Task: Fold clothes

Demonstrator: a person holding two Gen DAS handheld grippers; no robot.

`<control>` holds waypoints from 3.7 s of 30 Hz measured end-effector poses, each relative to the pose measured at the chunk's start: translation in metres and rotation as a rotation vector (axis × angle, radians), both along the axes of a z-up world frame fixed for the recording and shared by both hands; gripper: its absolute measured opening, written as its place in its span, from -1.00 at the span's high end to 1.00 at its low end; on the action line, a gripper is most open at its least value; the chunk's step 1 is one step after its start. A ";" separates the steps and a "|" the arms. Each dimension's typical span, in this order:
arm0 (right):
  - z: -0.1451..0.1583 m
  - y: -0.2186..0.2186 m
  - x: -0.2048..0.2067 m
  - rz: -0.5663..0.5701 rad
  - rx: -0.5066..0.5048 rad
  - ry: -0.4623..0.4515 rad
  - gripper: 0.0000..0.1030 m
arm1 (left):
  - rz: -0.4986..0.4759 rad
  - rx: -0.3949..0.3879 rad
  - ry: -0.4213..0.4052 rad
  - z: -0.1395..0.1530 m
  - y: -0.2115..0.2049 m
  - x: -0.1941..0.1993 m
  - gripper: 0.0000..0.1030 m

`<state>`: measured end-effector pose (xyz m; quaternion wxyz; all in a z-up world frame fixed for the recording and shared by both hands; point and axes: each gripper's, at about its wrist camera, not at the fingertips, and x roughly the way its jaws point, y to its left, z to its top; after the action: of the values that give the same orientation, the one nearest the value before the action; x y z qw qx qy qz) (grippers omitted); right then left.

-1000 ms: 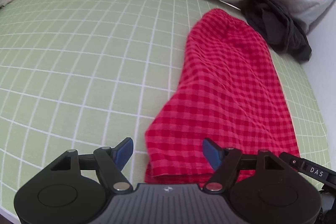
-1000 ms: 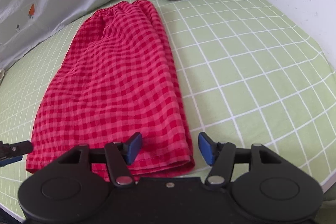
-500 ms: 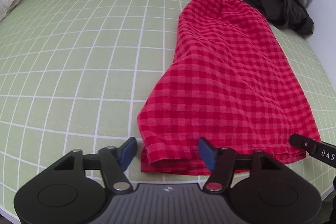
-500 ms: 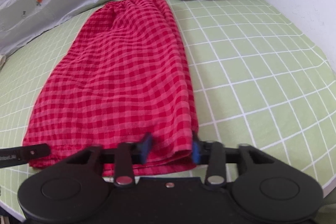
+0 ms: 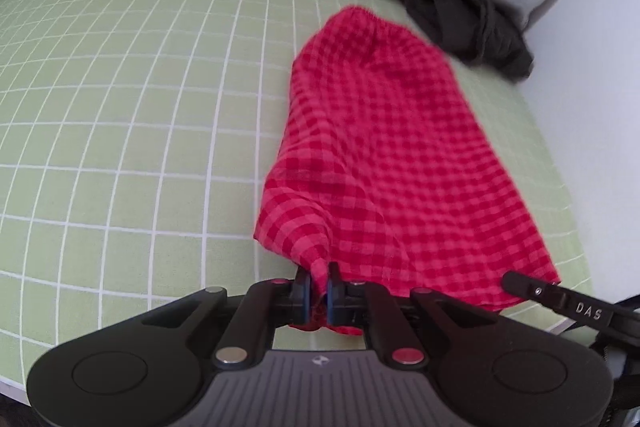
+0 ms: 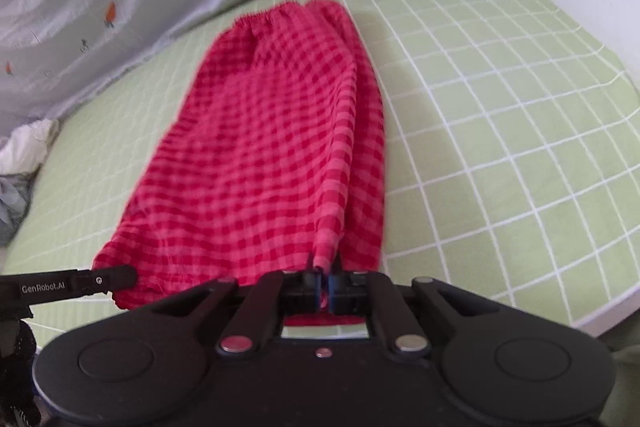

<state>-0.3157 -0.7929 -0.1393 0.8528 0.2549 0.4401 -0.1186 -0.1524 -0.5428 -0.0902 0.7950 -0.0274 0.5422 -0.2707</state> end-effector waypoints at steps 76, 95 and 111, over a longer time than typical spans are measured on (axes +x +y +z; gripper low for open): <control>-0.040 -0.150 0.230 -0.096 0.153 -0.115 -0.31 | 0.140 -0.091 -0.010 -0.053 -0.117 0.230 -0.48; -0.030 -0.111 0.281 0.154 0.048 -0.077 0.85 | -0.031 -0.090 -0.073 -0.047 -0.177 0.217 0.87; 0.137 -0.311 0.286 -0.014 -0.370 -0.453 0.35 | -0.179 -0.386 -0.355 0.069 -0.375 0.267 0.46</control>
<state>-0.0298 -1.1035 -0.0024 0.9606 0.1181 0.2074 -0.1425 0.1141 -0.9181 -0.0211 0.8304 -0.0823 0.3333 -0.4389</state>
